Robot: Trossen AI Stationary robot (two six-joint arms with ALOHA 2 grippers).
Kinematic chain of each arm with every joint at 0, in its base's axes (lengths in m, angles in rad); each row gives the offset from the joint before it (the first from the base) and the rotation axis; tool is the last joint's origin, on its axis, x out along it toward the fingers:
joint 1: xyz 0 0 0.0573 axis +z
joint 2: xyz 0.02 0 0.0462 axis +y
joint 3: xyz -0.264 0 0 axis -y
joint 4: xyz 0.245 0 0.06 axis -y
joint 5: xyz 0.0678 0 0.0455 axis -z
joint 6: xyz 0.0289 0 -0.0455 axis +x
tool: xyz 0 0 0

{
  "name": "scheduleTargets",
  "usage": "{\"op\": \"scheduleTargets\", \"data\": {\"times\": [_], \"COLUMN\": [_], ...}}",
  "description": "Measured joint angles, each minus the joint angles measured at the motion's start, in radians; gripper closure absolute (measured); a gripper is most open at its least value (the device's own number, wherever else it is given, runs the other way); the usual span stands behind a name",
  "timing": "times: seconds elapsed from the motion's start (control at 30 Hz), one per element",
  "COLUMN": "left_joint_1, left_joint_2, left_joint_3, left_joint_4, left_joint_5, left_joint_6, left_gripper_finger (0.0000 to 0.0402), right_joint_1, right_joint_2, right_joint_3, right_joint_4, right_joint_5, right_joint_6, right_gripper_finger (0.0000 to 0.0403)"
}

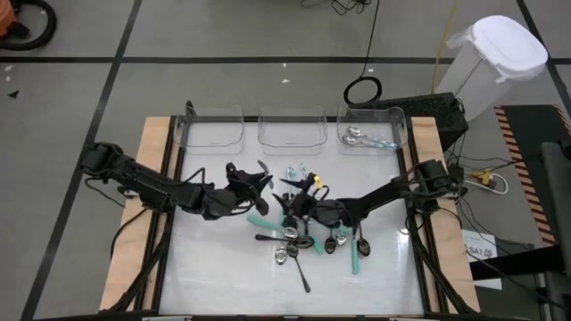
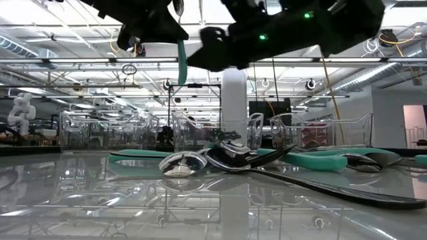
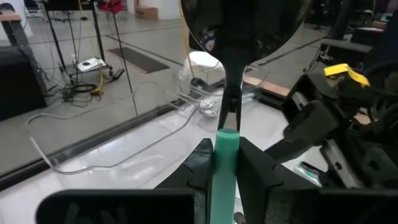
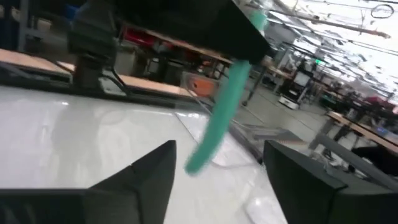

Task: Sort silverware by color (type)
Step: Put the green spoon into the center transparent bin

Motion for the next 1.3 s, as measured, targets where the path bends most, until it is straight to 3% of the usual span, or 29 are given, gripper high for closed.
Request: {"op": "scheduleTargets", "data": {"times": [0.17,0.37,0.5,0.73,0.93,1.13,1.3], "left_joint_1": [-0.018,-0.028,-0.042,-0.05,-0.055,-0.064,-0.081], "left_joint_2": [0.018,0.016,0.016,0.016,0.016,0.003,-0.018], "left_joint_3": [-0.002,0.0,0.0,-0.001,0.001,0.002,0.009], "left_joint_4": [0.033,0.043,0.047,0.031,-0.017,-0.038,-0.103], "left_joint_5": [-0.015,-0.024,-0.042,-0.064,-0.073,-0.064,-0.064], "left_joint_6": [0.008,0.014,0.024,0.026,-0.056,-0.02,0.032], "left_gripper_finger": [0.0357,0.0357,0.0357,0.0354,0.0299,0.0226,0.0198], "right_joint_1": [-0.02,-0.039,-0.048,-0.052,-0.05,-0.053,-0.052], "right_joint_2": [0.044,0.083,0.083,0.082,0.05,-0.07,-0.198], "right_joint_3": [0.081,0.145,0.148,0.147,0.147,0.147,0.147], "right_joint_4": [-0.08,-0.142,-0.141,-0.141,-0.229,-0.478,-0.726], "right_joint_5": [-0.024,-0.024,-0.025,0.001,-0.027,-0.036,-0.036], "right_joint_6": [0.079,0.138,0.152,0.146,0.114,0.171,0.231], "right_gripper_finger": [0.0153,0.0183,0.0231,0.0357,0.0359,0.0359,0.0359]}}
